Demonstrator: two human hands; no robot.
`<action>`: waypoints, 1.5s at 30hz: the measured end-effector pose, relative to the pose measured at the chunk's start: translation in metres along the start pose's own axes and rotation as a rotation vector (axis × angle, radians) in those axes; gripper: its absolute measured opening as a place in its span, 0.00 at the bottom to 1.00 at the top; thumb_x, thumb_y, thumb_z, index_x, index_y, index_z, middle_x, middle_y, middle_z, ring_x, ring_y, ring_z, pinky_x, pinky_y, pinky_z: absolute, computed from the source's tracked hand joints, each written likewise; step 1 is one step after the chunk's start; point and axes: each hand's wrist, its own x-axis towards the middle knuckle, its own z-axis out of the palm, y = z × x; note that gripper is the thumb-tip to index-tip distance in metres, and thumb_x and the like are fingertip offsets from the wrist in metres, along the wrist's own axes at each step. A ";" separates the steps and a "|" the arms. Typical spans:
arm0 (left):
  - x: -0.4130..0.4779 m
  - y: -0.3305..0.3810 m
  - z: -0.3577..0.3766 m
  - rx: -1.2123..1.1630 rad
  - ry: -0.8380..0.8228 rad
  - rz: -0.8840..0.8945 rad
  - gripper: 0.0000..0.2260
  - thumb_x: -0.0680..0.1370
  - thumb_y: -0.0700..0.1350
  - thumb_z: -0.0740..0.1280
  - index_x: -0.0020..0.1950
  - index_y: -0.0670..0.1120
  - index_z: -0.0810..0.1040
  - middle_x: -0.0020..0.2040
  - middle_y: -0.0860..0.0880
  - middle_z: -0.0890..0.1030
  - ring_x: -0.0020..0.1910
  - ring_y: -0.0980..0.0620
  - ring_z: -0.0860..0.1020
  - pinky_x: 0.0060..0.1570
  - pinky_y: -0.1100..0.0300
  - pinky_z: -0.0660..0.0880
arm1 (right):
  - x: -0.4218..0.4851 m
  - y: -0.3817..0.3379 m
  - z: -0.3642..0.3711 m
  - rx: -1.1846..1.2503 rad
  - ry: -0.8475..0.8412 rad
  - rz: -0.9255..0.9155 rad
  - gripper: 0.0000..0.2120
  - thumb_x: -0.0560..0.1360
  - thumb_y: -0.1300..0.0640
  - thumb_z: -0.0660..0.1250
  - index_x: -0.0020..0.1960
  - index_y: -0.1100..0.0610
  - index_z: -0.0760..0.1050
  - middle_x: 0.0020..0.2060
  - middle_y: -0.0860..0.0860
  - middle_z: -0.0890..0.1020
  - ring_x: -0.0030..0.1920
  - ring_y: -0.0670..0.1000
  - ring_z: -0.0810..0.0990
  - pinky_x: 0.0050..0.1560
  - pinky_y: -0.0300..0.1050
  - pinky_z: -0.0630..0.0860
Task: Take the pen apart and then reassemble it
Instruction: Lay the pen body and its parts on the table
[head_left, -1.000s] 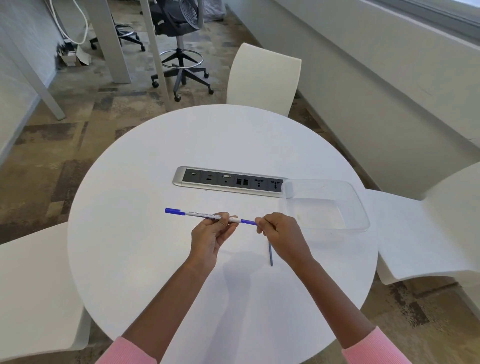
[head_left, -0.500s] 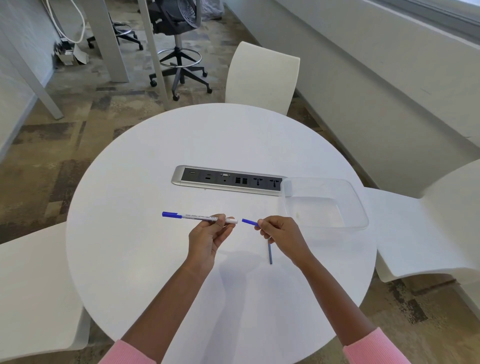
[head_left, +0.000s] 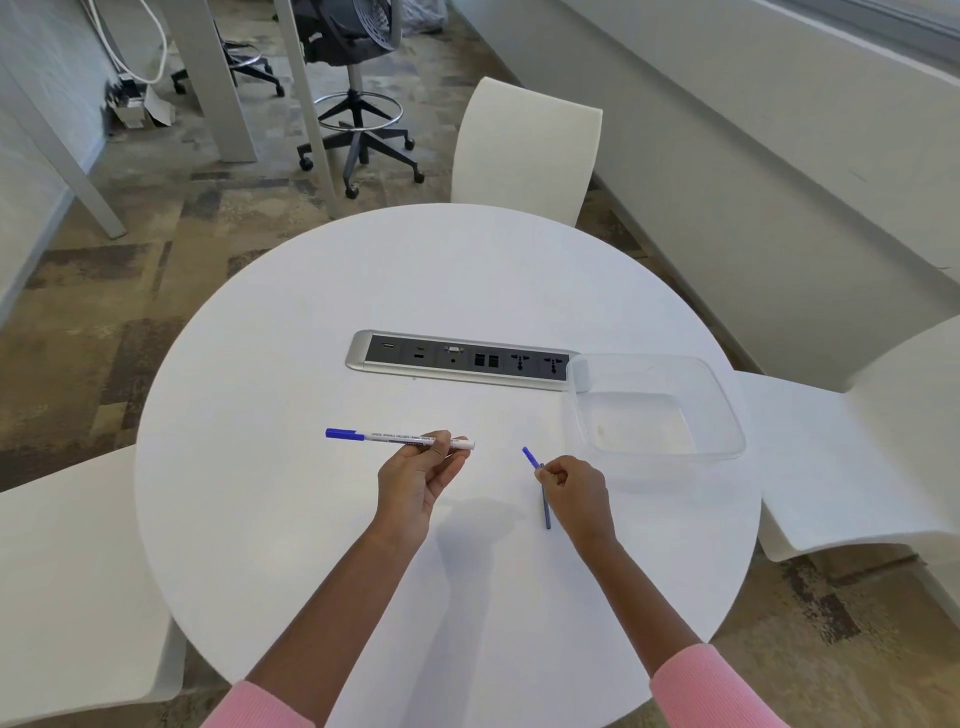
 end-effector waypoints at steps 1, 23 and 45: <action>0.001 0.000 0.000 0.004 -0.002 -0.003 0.03 0.76 0.35 0.64 0.43 0.37 0.77 0.32 0.46 0.84 0.33 0.53 0.83 0.35 0.67 0.80 | 0.001 0.002 0.003 -0.050 -0.004 -0.004 0.06 0.73 0.62 0.64 0.40 0.64 0.76 0.33 0.52 0.77 0.31 0.52 0.72 0.25 0.31 0.65; 0.014 0.005 -0.014 0.048 -0.027 -0.101 0.03 0.76 0.36 0.64 0.45 0.37 0.77 0.32 0.45 0.84 0.32 0.53 0.83 0.35 0.66 0.80 | 0.008 0.007 0.032 -0.374 -0.075 0.037 0.09 0.72 0.56 0.64 0.38 0.59 0.66 0.42 0.60 0.81 0.45 0.60 0.78 0.43 0.47 0.72; 0.020 -0.007 -0.014 0.723 -0.282 -0.280 0.12 0.78 0.50 0.60 0.43 0.45 0.79 0.28 0.54 0.70 0.23 0.58 0.65 0.26 0.68 0.65 | 0.009 -0.050 0.023 0.621 -0.605 0.223 0.11 0.74 0.51 0.65 0.40 0.58 0.78 0.31 0.50 0.76 0.33 0.47 0.73 0.34 0.33 0.71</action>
